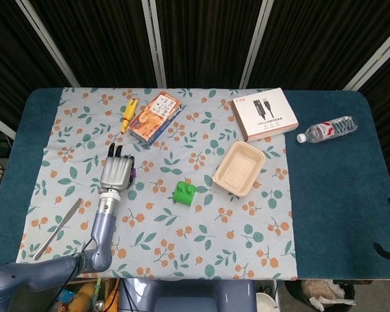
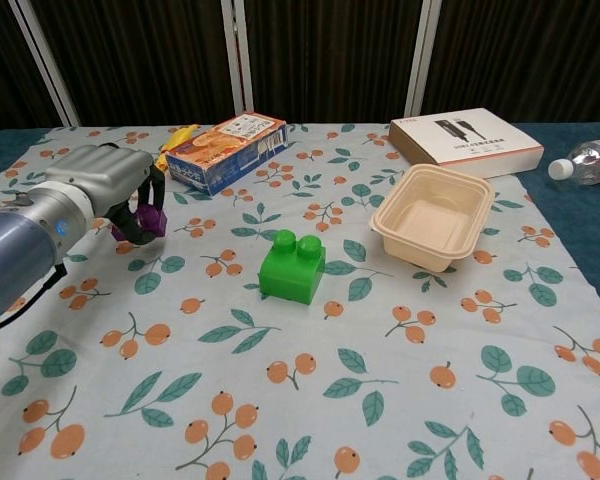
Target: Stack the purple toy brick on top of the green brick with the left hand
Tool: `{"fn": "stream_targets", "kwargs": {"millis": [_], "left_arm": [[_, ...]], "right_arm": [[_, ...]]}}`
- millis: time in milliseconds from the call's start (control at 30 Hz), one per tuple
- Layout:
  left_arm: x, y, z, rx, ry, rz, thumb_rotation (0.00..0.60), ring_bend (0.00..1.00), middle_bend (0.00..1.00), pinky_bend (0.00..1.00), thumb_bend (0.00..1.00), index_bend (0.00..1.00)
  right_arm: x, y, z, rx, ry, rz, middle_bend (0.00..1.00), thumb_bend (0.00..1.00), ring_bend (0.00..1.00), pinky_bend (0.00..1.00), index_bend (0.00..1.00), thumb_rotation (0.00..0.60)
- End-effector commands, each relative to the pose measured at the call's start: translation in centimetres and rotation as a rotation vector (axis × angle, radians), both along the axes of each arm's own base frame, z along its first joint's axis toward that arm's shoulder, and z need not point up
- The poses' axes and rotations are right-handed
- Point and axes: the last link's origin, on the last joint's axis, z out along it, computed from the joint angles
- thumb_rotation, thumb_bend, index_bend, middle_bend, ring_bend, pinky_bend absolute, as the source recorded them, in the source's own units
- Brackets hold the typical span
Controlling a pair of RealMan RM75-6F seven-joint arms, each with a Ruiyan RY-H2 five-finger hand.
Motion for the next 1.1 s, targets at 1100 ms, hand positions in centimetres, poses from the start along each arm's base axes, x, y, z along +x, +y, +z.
{"fn": "stream_targets", "kwargs": {"millis": [1100], "left_arm": [[16.0, -0.2, -0.8, -0.252, -0.062, -0.25, 0.6, 0.11, 0.52, 0.05, 0.41, 0.52]], "right_arm": [[0.9, 1.5, 1.4, -0.007, -0.003, -0.014, 0.02, 0.15, 0.02, 0.0, 0.0, 0.6]]}}
